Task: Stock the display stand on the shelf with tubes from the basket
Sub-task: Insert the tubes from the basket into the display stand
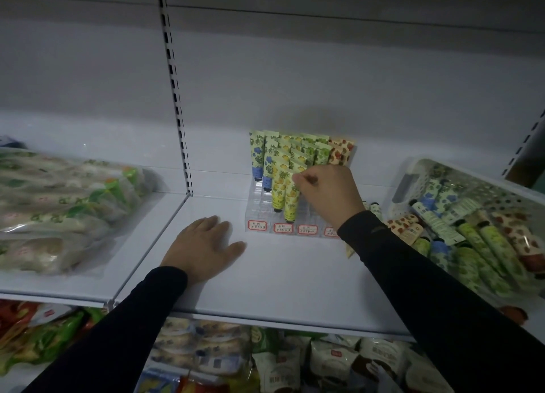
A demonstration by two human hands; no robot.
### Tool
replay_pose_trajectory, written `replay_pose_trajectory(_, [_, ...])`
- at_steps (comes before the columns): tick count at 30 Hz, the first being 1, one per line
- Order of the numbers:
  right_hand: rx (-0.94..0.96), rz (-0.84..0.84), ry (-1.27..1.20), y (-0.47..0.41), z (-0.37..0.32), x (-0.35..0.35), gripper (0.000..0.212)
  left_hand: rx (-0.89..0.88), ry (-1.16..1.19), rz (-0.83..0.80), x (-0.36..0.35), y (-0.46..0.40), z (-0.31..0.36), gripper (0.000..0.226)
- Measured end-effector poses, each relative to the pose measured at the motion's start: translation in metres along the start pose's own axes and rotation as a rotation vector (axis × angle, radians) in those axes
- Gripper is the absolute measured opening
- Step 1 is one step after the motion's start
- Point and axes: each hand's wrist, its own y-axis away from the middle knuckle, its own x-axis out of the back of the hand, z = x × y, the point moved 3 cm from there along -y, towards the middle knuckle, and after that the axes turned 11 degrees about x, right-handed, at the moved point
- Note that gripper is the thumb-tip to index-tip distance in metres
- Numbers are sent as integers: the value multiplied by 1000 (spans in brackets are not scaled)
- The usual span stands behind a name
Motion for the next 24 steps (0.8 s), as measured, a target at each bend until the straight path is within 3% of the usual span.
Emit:
replay_pose_trajectory(19, [-27, -70, 185, -8, 3, 0, 45, -13, -16, 1, -2, -2, -2, 56])
replay_pose_trajectory(24, [-27, -140, 231, -10, 5, 2, 49, 8, -14, -19, 2, 2, 0, 79])
